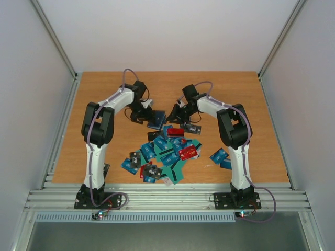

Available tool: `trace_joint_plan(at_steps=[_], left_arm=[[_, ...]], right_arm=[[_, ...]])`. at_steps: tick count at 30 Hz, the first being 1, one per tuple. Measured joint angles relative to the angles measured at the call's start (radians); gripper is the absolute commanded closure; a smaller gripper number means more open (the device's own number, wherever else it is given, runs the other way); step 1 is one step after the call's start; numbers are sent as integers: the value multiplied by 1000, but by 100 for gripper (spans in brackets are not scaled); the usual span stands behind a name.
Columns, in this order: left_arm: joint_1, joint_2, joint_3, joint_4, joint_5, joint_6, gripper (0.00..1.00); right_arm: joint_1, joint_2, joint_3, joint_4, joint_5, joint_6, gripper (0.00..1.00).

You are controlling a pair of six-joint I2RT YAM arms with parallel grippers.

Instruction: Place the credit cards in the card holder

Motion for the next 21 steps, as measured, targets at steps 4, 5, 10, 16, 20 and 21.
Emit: trace_joint_plan(at_steps=[4, 5, 10, 16, 20, 21], left_arm=[[-12, 10, 5, 9, 14, 0, 22], [-16, 15, 10, 8, 13, 0, 23], [-37, 37, 45, 5, -36, -8, 28], [-64, 63, 86, -7, -108, -16, 45], [-81, 66, 90, -4, -126, -12, 47], [-83, 66, 90, -4, -129, -13, 47]], right_arm=[[0, 3, 0, 6, -8, 7, 78], [0, 4, 0, 9, -10, 9, 78], [0, 8, 0, 16, -14, 13, 78], [0, 16, 0, 22, -17, 13, 79], [0, 35, 3, 29, -22, 14, 79], [0, 40, 4, 30, -22, 14, 79]])
